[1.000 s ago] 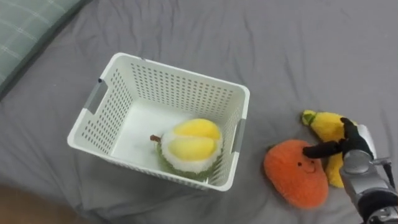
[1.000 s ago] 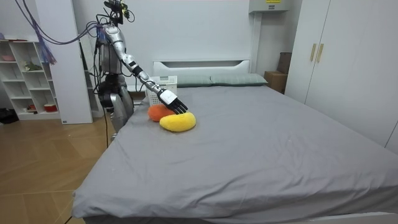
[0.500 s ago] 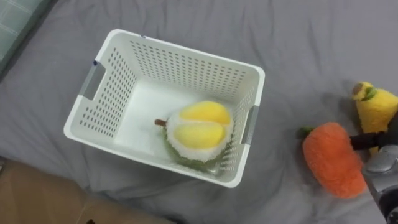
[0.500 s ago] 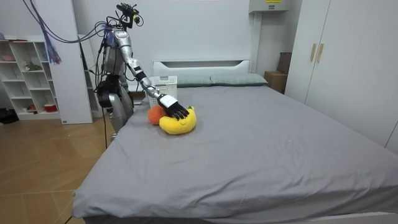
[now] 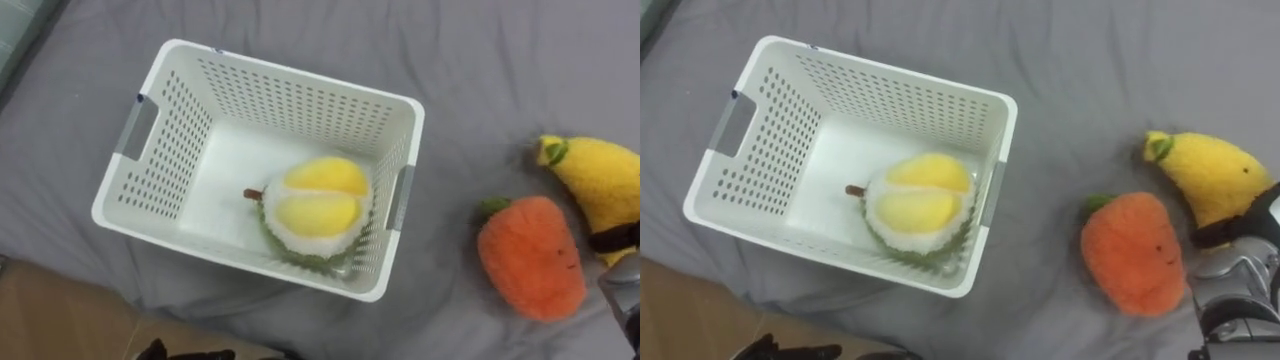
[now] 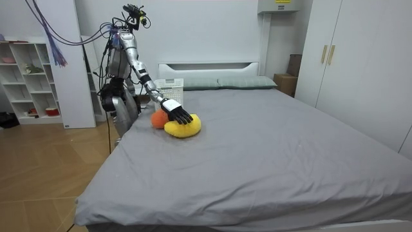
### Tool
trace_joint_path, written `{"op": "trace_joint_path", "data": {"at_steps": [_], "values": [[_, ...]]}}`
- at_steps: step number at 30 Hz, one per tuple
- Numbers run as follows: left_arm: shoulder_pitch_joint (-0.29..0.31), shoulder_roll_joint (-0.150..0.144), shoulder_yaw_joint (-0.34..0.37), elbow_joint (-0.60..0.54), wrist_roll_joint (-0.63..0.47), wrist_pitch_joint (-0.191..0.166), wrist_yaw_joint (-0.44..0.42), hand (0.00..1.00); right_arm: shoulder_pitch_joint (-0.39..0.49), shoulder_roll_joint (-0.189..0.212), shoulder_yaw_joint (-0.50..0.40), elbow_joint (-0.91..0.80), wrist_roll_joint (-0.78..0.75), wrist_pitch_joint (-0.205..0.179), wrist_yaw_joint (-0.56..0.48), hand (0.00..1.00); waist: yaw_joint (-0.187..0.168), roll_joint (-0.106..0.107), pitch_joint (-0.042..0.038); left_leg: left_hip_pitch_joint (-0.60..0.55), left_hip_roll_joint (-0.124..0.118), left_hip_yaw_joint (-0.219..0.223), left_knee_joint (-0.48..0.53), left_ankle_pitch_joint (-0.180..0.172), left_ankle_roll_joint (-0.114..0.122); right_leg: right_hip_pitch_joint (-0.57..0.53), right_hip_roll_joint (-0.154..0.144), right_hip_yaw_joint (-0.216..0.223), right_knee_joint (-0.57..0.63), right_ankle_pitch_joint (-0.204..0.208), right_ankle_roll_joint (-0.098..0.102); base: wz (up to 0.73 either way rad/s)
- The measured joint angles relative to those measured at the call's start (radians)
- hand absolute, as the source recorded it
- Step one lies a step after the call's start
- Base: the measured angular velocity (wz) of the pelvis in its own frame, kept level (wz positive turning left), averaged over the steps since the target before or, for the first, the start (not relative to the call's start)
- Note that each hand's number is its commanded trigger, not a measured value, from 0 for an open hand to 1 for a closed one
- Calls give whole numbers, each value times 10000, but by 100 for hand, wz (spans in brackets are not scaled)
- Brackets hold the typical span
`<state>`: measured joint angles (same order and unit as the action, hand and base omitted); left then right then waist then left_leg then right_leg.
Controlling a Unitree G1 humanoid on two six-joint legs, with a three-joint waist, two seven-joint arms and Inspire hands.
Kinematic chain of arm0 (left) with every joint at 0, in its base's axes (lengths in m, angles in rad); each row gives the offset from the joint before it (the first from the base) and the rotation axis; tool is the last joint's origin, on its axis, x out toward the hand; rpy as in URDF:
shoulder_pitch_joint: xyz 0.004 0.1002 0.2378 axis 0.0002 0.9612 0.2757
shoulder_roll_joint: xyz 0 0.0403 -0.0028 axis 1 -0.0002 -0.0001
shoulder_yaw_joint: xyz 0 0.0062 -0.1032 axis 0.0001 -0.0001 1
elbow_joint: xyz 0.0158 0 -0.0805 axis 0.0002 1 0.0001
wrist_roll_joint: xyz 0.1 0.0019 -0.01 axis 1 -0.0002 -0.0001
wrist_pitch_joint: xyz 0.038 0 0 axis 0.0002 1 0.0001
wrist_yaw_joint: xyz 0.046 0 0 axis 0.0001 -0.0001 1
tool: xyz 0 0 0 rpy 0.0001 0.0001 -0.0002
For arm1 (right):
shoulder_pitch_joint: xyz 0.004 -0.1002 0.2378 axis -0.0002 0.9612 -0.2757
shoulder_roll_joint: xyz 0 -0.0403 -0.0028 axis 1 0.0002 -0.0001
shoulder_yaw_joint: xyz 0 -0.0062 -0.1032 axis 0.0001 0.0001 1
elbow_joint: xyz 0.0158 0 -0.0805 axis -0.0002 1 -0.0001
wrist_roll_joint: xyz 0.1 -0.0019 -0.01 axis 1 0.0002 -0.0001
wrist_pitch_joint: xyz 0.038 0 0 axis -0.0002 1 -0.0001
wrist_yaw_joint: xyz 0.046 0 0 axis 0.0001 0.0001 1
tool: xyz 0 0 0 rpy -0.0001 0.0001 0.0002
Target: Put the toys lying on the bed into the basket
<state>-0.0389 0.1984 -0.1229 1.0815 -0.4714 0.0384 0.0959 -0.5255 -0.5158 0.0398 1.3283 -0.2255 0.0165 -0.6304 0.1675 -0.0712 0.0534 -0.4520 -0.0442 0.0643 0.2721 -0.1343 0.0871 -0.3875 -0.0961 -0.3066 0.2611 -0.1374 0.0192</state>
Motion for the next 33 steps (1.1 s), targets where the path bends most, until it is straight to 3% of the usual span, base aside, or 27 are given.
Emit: {"op": "trace_joint_path", "data": {"at_steps": [5, 15, 16, 17, 18, 24, 27, 33], "values": [[-18, 110, 11, -7, 5, 1, -2, 0, -5, -216, 56, -4, -204, 69, 0, 0, 4, -24, 9, -152, 13, 47, 110, 2, 5, -196, -24, 40, 160, 3, -4, -1], [-102, 192, 2, 81, -78, 3, -44, 0, -2, -235, 274, 35, -198, 74, 0, 1, 31, 4, 7, -411, 20, -10, 353, 0, 7, -317, -18, -2, 223, 16, -25, 2], [-101, 192, 1, 87, -78, 4, -45, 0, -1, -235, 274, 41, -198, 75, 0, 69, 41, 6, 7, -413, 20, -17, 355, 0, 7, -317, -17, -8, 223, 18, -28, 4], [-101, 193, 2, 101, -83, 4, -46, 0, -1, -235, 275, 39, -192, 74, 0, 79, 64, 16, 7, -421, 21, -32, 361, 0, 7, -317, -15, -26, 226, 21, -33, 4], [-103, 193, 2, 108, -95, 3, -43, 0, -2, -235, 274, 36, -178, 71, -3, 100, 68, 35, 14, -444, 22, -64, 371, 0, 8, -324, -16, -68, 232, 23, -36, 6], [-264, 185, -381, 31, -296, -9, -11, 0, -45, -236, 275, 24, 51, -90, -122, 100, 69, 214, 17, -758, 27, -106, 444, 17, 34, -688, -86, -189, 442, 21, -40, 3], [-355, 181, -374, -2, -293, -63, -39, 0, -106, -240, 264, -7, 78, -149, -285, 100, 248, 248, 11, -853, 50, 90, 474, 18, 36, -907, -95, 41, 581, 17, -40, -16], [-413, 186, -386, -63, -298, -160, -185, 0, -315, -251, 614, -24, 301, -82, -287, 100, 307, 321, 25, -914, 72, 150, 474, 18, 36, -1084, -171, 52, 774, -32, -95, -5]]}}
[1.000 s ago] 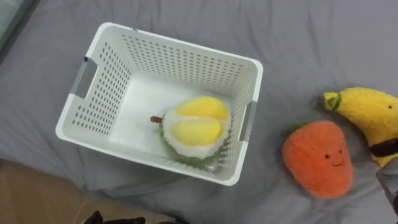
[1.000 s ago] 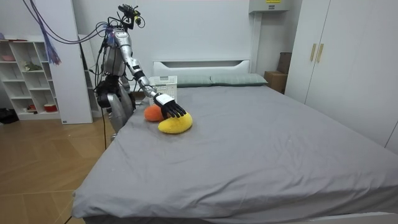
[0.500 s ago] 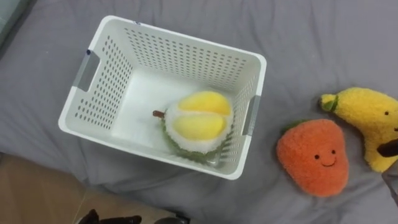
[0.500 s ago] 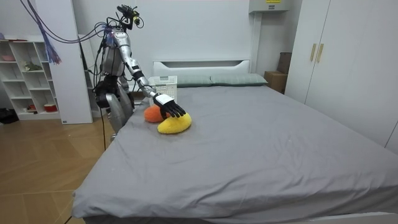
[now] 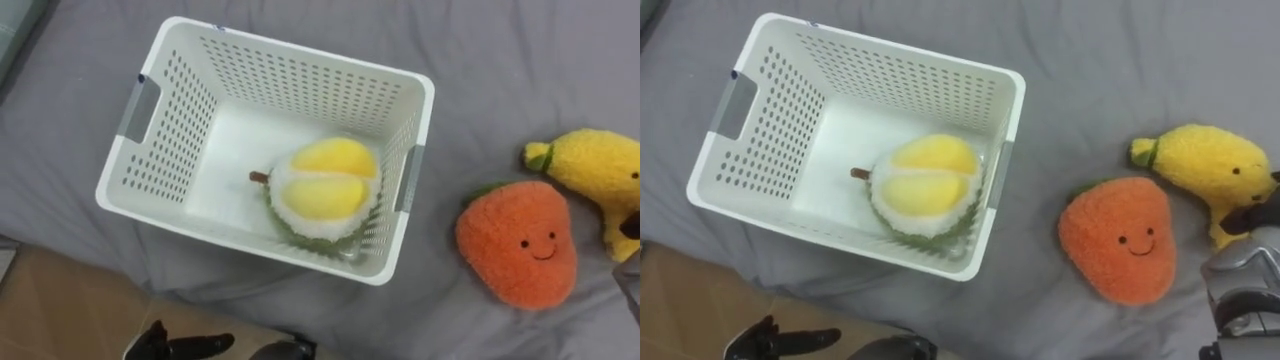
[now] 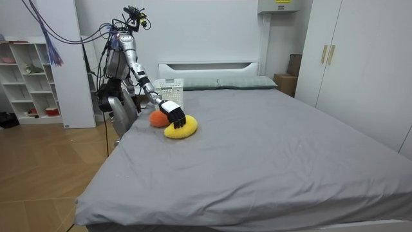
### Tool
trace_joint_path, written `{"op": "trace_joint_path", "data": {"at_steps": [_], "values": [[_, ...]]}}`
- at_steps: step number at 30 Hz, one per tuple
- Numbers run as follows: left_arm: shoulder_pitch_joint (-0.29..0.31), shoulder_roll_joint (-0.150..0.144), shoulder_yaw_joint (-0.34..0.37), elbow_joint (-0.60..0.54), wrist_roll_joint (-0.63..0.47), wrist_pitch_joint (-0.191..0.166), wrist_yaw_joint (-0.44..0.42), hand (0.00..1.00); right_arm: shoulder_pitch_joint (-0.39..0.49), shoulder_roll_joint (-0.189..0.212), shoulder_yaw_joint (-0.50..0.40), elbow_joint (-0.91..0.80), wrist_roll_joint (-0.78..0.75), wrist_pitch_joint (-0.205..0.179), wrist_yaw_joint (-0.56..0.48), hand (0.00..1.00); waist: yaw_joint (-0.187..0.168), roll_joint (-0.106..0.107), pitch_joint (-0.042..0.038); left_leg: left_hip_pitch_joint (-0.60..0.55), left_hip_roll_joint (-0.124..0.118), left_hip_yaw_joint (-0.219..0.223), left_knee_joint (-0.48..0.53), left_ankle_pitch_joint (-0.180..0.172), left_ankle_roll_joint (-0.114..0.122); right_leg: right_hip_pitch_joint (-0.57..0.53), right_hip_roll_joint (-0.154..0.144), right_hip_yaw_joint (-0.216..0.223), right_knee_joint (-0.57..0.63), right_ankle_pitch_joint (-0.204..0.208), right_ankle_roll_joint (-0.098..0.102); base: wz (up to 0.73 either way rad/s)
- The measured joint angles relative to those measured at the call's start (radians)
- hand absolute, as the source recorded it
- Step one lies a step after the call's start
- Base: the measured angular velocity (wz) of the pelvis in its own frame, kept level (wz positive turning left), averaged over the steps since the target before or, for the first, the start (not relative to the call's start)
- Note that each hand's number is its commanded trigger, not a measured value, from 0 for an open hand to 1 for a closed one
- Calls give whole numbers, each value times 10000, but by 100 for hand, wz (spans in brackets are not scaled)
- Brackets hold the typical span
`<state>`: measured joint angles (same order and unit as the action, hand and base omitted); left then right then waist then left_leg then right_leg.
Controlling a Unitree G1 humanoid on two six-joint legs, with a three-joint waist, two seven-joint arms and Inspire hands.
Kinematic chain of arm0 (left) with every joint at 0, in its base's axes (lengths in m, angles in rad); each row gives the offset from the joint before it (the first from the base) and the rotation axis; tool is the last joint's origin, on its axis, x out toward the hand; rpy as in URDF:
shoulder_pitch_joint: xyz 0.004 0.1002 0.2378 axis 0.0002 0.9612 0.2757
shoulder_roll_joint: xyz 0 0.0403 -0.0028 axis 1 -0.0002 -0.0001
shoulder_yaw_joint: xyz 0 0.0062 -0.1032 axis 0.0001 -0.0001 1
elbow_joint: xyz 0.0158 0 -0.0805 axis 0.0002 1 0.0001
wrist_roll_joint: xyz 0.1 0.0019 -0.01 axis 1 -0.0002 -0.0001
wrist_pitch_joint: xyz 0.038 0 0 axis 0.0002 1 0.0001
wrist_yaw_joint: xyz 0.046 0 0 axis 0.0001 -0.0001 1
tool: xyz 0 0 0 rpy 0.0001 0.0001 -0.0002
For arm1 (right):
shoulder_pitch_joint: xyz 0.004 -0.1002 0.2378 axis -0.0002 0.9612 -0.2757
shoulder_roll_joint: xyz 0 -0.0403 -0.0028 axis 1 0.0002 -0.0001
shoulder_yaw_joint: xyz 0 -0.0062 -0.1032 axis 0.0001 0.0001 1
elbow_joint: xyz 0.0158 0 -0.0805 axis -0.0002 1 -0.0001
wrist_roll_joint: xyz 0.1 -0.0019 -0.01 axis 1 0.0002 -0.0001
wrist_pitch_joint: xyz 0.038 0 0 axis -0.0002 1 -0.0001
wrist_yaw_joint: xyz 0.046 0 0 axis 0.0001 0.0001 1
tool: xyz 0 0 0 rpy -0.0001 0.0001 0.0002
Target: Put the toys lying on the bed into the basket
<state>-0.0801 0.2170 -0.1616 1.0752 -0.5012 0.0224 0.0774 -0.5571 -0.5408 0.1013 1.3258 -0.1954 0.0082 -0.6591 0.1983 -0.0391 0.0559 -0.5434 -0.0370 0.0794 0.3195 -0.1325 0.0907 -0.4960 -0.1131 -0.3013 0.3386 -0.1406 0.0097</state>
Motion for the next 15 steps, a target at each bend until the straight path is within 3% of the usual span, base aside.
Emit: {"op": "trace_joint_path", "data": {"at_steps": [15], "values": [[115, 12, 14, -241, -183, -137, -90, 0, -8, -30, 116, -72, 491, 111, 233, 100, -15, 80, -3, 137, 1, 25, 29, 5, -9, 30, -66, -4, 271, -69, -28, 0]]}}
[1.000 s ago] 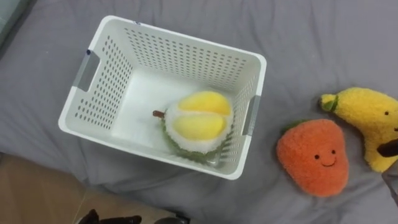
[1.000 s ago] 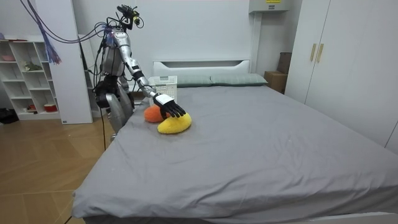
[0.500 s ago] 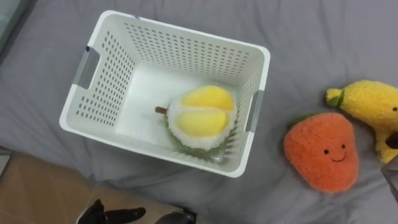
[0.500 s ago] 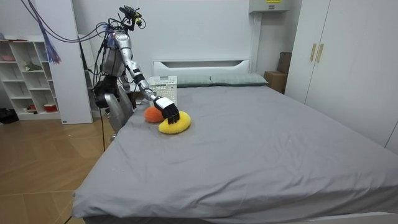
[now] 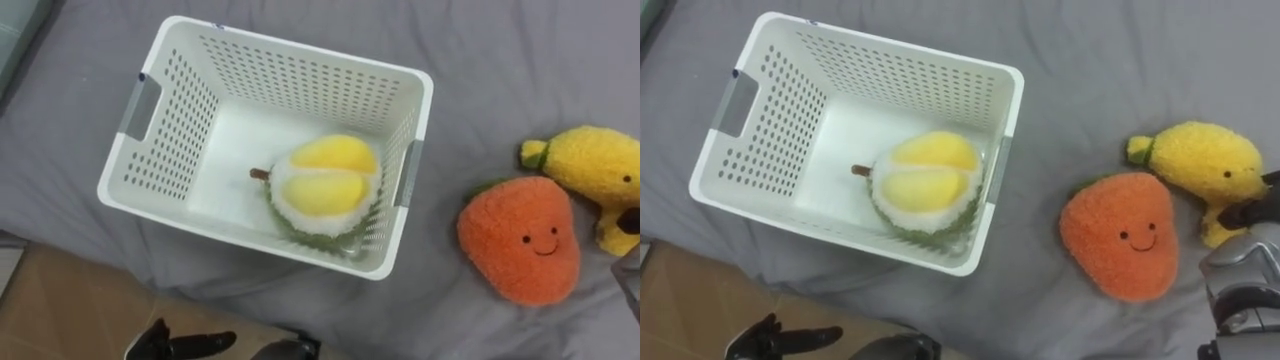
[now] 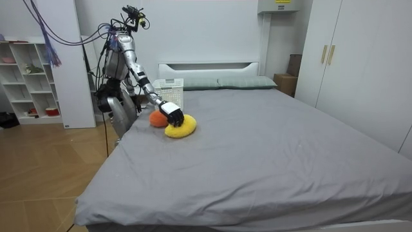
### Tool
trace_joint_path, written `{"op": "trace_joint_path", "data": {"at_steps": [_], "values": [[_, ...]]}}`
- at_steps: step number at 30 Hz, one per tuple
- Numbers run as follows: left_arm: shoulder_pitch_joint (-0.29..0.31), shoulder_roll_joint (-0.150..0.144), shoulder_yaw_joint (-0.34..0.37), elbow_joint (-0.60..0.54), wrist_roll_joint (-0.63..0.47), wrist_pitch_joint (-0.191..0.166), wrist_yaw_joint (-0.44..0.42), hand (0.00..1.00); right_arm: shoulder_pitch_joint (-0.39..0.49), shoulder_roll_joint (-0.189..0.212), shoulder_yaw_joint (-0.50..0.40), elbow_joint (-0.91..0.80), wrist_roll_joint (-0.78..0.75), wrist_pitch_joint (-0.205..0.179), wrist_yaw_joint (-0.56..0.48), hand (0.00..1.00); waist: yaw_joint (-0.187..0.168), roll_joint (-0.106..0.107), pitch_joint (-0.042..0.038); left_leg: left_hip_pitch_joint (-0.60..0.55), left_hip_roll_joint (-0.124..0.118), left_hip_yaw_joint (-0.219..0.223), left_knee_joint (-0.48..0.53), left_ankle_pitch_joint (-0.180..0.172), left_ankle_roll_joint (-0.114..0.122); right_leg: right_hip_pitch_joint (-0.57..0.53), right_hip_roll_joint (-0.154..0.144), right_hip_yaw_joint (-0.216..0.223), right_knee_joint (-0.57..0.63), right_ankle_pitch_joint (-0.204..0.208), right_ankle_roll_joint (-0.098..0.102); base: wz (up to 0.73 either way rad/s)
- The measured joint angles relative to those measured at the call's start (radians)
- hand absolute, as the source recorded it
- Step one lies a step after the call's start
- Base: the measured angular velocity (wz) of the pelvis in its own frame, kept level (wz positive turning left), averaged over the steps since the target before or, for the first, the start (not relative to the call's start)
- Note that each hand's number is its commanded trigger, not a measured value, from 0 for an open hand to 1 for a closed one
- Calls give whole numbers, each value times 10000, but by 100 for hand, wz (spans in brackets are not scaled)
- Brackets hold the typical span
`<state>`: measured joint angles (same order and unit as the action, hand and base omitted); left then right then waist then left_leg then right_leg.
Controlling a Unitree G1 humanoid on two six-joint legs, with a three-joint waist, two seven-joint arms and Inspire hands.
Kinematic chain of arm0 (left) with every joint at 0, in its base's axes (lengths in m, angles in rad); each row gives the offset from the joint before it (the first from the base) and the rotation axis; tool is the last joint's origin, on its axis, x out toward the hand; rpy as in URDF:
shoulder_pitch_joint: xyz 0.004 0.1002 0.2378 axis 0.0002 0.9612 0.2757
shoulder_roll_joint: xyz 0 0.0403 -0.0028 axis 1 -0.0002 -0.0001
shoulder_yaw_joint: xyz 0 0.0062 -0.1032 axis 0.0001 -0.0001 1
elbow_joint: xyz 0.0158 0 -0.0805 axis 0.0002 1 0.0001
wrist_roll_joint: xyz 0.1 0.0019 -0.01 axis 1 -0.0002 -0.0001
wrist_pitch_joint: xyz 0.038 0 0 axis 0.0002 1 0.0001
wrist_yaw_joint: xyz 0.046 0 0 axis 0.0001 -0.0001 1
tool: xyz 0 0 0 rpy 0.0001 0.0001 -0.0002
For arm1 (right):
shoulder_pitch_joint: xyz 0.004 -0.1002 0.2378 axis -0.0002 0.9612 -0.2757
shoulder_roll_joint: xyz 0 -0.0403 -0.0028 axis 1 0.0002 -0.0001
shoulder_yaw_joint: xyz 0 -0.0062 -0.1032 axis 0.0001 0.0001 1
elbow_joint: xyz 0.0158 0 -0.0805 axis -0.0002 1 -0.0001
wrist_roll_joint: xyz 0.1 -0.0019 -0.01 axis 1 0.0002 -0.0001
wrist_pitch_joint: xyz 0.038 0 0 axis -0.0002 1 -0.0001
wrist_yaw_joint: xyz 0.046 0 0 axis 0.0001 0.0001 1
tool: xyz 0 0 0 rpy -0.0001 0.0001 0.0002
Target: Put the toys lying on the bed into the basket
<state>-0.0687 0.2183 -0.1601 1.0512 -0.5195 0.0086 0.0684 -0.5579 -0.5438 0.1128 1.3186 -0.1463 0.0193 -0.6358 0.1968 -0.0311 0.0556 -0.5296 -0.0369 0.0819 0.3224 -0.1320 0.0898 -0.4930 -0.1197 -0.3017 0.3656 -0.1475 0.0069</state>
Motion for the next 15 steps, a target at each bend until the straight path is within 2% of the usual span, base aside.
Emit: {"op": "trace_joint_path", "data": {"at_steps": [4, 6, 7, 10, 12, 13, 14, 15], "values": [[2, 3, 29, 78, -6, -122, -84, 0, 19, 1, -67, -120, 119, -56, 220, 100, -42, -19, -3, 462, -2, 7, -180, 1, -2, 397, 6, 7, -33, -9, 10, -1], [50, 13, 34, 62, 0, -146, -114, 0, 205, 4, -120, -720, 235, -50, 282, 100, -99, -84, -14, 770, -3, 67, -299, 6, -10, 625, 8, 36, -49, -31, 31, -5], [212, 21, 76, -52, 14, -148, -139, 0, 387, 5, -179, -1306, 233, -53, 333, 100, -182, -91, -14, 1022, -9, 69, -364, 5, -13, 854, 2, 5, -64, -57, 44, 4], [791, 28, 708, -492, 252, -146, -203, 0, 829, 11, -294, -2921, 178, -34, 395, 100, -527, -257, -100, 1733, -91, 29, -562, 1, -19, 1679, -1, -31, -430, -195, 50, 8], [1005, 107, 905, -461, 482, -148, -198, 0, 1301, 31, -306, -3939, 164, -10, 485, 100, -615, -418, -197, 2300, -104, 82, -749, -1, -23, 2229, 8, -65, -566, -228, 98, 2], [1232, 144, 1116, -455, 583, -148, -185, 0, 1669, 74, -304, -4702, 120, 56, 629, 100, -603, -585, -334, 2746, -105, 136, -967, -13, -43, 2608, 45, -12, -709, -244, 118, -8], [1477, 146, 1368, -443, 602, -147, -165, 0, 2085, 80, -329, -5736, -24, 214, 801, 100, -612, -699, -432, 3143, -107, 126, -1127, -34, -72, 3022, 150, -13, -929, -251, 133, -10], [1572, 153, 1455, -418, 602, -143, -154, 0, 2268, 80, -329, -6293, -98, 246, 854, 100, -649, -749, -472, 3304, -107, 123, -1200, -43, -81, 3194, 165, -16, -1004, -250, 135, 0]]}}
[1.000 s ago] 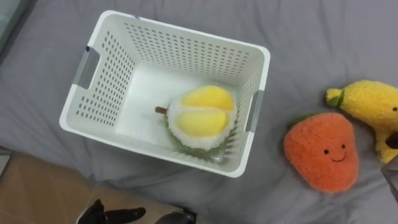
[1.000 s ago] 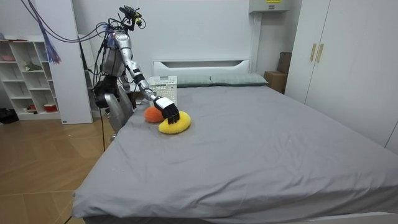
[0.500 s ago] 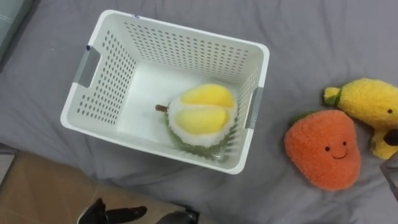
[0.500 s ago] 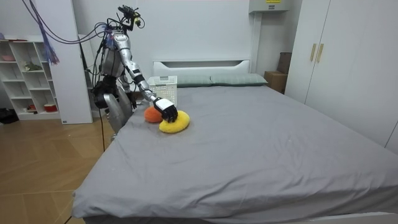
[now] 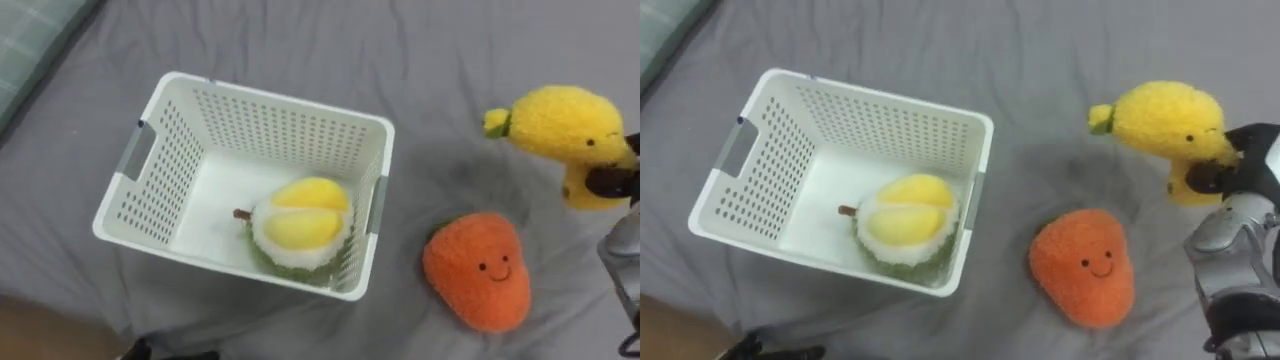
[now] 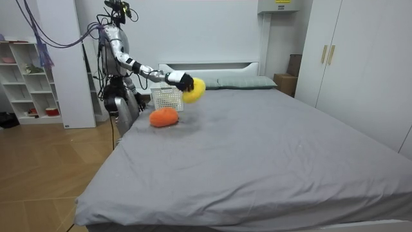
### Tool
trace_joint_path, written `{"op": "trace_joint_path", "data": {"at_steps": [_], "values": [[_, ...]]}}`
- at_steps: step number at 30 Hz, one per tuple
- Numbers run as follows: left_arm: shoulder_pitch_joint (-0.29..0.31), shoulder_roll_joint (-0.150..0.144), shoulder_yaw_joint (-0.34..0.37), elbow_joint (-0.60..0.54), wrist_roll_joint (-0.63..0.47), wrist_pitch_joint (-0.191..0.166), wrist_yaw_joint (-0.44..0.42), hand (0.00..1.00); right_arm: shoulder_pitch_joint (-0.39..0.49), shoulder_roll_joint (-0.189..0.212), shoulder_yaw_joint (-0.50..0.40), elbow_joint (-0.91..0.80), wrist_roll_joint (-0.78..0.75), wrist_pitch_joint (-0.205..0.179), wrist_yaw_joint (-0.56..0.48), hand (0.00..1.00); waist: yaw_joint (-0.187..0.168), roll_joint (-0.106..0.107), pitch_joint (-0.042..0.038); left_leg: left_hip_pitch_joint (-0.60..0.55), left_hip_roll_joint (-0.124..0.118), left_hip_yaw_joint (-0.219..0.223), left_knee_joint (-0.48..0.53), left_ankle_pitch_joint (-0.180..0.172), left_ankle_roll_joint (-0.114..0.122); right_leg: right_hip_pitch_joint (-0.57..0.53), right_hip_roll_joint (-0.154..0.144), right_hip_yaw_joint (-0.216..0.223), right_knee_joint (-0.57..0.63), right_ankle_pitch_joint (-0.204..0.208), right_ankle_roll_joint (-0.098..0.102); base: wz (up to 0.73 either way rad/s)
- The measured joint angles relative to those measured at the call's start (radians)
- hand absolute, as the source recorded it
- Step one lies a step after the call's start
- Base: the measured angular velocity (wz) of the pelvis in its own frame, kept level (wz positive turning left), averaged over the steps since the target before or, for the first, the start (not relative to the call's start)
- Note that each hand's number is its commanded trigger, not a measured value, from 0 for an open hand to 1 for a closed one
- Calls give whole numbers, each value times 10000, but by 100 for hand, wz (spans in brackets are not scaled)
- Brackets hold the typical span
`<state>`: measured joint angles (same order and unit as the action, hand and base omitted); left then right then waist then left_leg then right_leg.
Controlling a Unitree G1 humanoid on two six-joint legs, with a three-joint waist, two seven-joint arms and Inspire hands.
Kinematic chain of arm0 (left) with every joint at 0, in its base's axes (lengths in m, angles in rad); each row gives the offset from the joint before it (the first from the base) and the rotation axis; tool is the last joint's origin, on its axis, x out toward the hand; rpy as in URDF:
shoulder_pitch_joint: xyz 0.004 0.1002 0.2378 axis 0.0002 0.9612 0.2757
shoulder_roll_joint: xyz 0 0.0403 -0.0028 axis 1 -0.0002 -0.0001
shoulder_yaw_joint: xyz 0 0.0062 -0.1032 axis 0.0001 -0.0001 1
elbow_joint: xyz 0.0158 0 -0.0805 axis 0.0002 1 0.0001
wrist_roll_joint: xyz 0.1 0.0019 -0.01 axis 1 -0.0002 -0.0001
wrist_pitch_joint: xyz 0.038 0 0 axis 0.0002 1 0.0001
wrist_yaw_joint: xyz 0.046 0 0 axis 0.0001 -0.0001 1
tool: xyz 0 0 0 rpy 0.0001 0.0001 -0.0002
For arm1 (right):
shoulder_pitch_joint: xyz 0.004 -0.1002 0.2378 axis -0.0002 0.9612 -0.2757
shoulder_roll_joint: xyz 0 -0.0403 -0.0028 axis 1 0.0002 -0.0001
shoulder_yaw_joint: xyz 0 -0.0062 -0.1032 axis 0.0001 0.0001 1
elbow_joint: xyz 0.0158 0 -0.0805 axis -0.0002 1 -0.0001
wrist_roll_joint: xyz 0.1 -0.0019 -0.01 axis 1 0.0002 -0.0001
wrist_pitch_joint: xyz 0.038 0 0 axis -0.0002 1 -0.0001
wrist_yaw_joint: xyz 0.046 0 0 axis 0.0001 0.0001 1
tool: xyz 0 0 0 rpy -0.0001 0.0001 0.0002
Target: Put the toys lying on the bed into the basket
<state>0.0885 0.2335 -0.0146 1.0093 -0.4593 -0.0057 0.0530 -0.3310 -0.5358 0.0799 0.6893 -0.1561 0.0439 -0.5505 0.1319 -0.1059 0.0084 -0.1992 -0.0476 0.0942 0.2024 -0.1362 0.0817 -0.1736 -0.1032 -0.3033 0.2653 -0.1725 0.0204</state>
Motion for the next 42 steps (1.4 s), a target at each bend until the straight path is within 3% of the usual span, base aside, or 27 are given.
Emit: {"op": "trace_joint_path", "data": {"at_steps": [1, 5, 8, 11, 16, 20, 24, 27, 33, 36, 42], "values": [[127, 1, 111, 56, -9, 15, 10, 0, 232, 3, 3, -919, -34, 0, 110, 100, -92, -76, -48, 291, 1, -25, -69, -20, -15, 329, 26, -31, -150, 8, 13, 8], [369, -32, 144, 49, 5, 141, 15, 0, 393, 206, 2, -3251, -344, 116, 626, 100, -254, -31, -55, 1247, 25, -177, -142, -189, -50, 1511, 172, -76, -627, 70, 77, 4], [513, -144, 151, 33, 8, 206, 32, 0, 397, 411, 15, -4351, -338, 58, 803, 100, -178, 68, -57, 1605, 32, -207, -155, -226, -58, 1885, 176, -171, -646, 71, 79, 2], [620, -259, 142, -91, 25, 306, 31, 0, 396, 646, 82, -5059, -334, 55, 1159, 100, -148, 152, -49, 1656, 9, -310, -160, -225, -51, 1990, 156, -275, -631, 72, 81, 10], [848, -317, 148, -89, 189, 442, 31, 0, 395, 713, 263, -5153, -216, 99, 2000, 100, 60, 237, -6, 1784, -31, -548, -144, -219, -56, 2272, 140, -530, -670, 71, 83, 12], [1100, -312, 336, -250, 192, 511, 34, 0, 387, 970, 626, -5613, -241, 446, 2480, 100, 225, 242, -6, 1767, -35, -687, -130, -189, -86, 2336, 148, -659, -676, 70, 84, 10], [1185, -315, 392, -329, 339, 524, 2, 0, 309, 1349, 1209, -5647, -518, 659, 3062, 100, 634, 218, 13, 1901, -63, -867, -102, -196, -90, 2605, 149, -829, -794, 69, 86, 10], [1196, -378, 518, -376, 451, 530, -20, 0, 24, 1588, 1553, -5647, -585, 870, 3518, 100, 716, 212, 18, 1787, -128, -1091, -28, -194, -85, 2615, 106, -1072, -792, 67, 89, 23], [1199, -469, 507, -486, 1120, 745, 13, 0, -464, 2211, 2635, -5628, -1341, 1022, 3944, 100, 1634, 182, 42, 1718, -243, -1489, 50, -137, -64, 2717, 0, -1672, -800, 60, 104, 20], [1229, -569, 557, -687, 1422, 879, 41, 0, -477, 2335, 3210, -5134, -1495, 1009, 4225, 100, 2094, 126, 81, 1672, -314, -1592, 23, -61, -29, 2714, -41, -1723, -804, 46, 128, 16], [1264, -586, 757, -705, 1463, 882, 197, 0, -476, 2656, 3500, -4310, -1635, 1095, 4459, 100, 2327, -84, 111, 1533, -412, -1842, 39, 27, -4, 2715, -95, -1986, -801, 62, 162, 14]]}}
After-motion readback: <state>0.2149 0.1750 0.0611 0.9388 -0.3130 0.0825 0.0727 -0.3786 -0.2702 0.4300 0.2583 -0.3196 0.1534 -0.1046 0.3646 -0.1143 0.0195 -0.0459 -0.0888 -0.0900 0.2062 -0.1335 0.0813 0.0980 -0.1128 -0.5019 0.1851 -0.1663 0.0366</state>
